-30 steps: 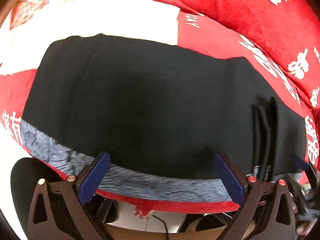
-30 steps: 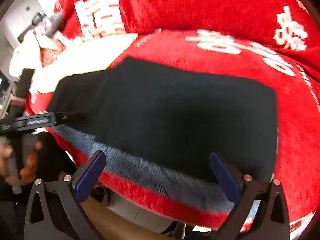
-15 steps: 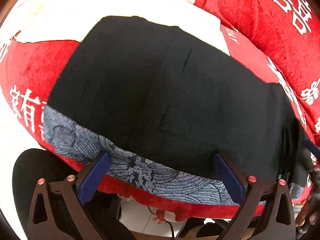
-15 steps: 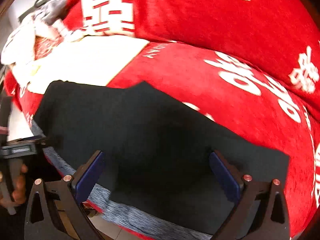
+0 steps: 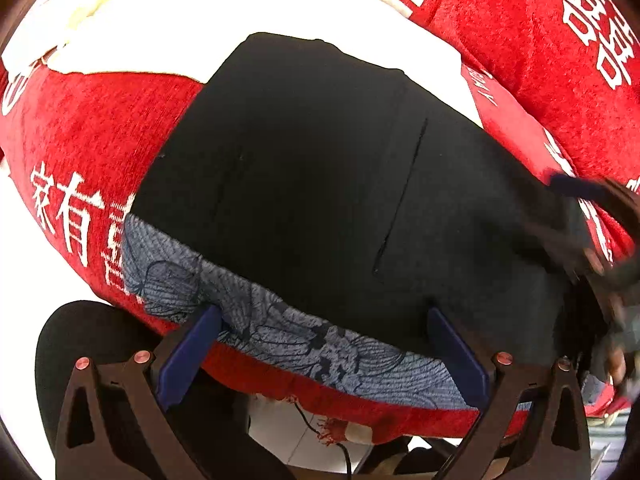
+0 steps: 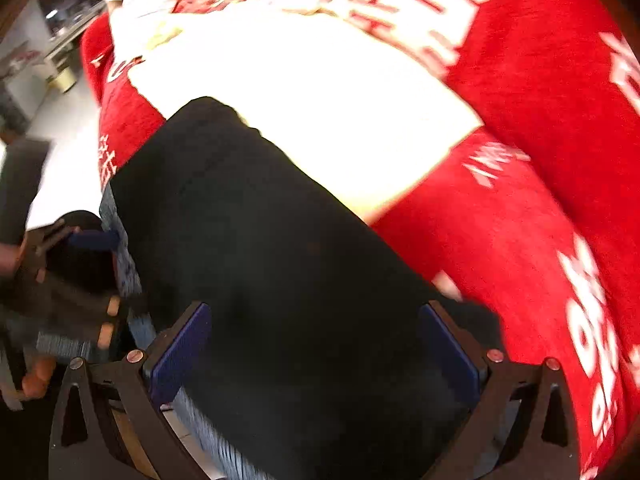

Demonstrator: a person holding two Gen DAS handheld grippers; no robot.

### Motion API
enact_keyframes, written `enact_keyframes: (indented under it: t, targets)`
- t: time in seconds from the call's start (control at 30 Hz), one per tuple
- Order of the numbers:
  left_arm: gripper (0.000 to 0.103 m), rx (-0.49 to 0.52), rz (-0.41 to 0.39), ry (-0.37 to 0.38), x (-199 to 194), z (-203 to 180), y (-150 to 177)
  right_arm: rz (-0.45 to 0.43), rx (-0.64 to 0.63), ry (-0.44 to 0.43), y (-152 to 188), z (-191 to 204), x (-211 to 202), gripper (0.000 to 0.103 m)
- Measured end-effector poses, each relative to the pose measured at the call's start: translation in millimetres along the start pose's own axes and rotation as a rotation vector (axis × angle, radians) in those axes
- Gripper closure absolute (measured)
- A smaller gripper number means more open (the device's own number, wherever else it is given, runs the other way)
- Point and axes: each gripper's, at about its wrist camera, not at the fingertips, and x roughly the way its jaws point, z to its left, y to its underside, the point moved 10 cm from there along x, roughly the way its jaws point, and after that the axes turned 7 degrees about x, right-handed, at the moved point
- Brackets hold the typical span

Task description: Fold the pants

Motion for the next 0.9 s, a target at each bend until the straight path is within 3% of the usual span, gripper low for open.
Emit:
enact_keyframes:
  t: [0.2, 0.33, 0.4, 0.47, 0.6, 0.67, 0.83, 0.9]
  targets:
    - [0.000, -0.072, 0.025, 0.061, 1, 22, 3, 0.046, -0.165, -0.119, -52, 42, 34, 0.000]
    - [0.000, -0.105, 0.036, 0.086, 2, 34, 2, 0.186, -0.240, -0.212, -53, 74, 68, 0.001]
    - [0.000, -0.099, 0.024, 0.089, -3, 39, -4, 0.208, -0.267, -0.210, -50, 81, 74, 0.004]
    - [0.000, -0.091, -0.008, 0.093, -11, 46, -11, 0.195, -0.292, -0.227, -46, 85, 61, 0.021]
    - [0.000, -0.084, -0.087, 0.148, -26, 64, -29, 0.111, -0.344, -0.146, -40, 76, 33, 0.077]
    - [0.000, -0.044, -0.101, 0.174, -30, 69, -36, 0.067, -0.338, -0.165, -44, 77, 17, 0.082]
    - [0.000, 0.119, -0.117, 0.331, -35, 62, -55, -0.003, -0.399, -0.146, -30, 94, -10, 0.085]
    - [0.000, 0.186, -0.126, 0.350, -35, 58, -65, -0.030, -0.415, -0.150, -27, 97, -20, 0.086]
